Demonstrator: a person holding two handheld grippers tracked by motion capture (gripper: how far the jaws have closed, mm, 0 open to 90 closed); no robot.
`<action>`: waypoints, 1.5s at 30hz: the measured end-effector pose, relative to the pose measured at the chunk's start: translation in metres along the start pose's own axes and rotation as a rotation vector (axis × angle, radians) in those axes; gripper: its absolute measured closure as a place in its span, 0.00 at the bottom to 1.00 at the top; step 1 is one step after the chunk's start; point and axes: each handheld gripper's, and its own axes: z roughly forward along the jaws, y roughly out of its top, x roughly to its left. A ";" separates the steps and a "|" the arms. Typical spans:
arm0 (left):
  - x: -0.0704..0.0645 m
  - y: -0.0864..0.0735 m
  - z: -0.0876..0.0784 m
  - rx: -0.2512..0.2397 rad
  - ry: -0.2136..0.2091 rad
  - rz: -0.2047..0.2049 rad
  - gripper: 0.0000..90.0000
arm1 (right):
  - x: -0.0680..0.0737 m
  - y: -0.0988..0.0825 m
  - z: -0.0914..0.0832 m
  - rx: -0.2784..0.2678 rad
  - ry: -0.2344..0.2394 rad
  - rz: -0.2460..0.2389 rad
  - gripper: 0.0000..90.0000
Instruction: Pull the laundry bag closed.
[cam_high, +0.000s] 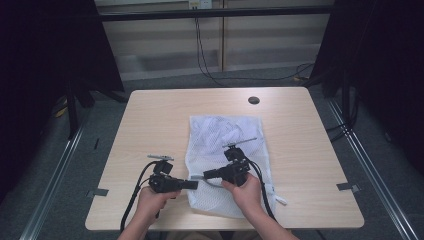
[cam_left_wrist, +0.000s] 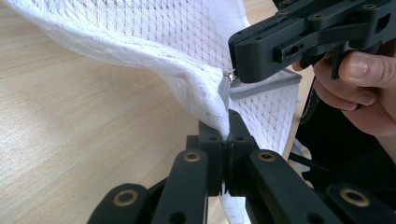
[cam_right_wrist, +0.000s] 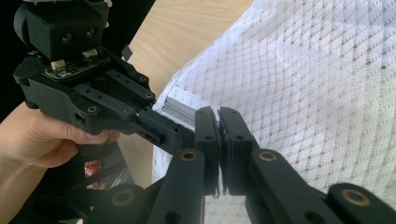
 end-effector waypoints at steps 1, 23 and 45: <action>0.000 0.000 0.000 0.000 0.003 -0.001 0.98 | 0.000 0.000 0.000 0.000 0.000 0.000 0.96; 0.002 0.000 -0.003 -0.007 0.003 -0.003 0.98 | -0.009 -0.002 -0.007 0.007 -0.012 0.011 0.96; 0.002 0.000 -0.003 -0.007 -0.002 -0.006 0.98 | -0.014 -0.003 -0.013 0.005 -0.007 0.012 0.96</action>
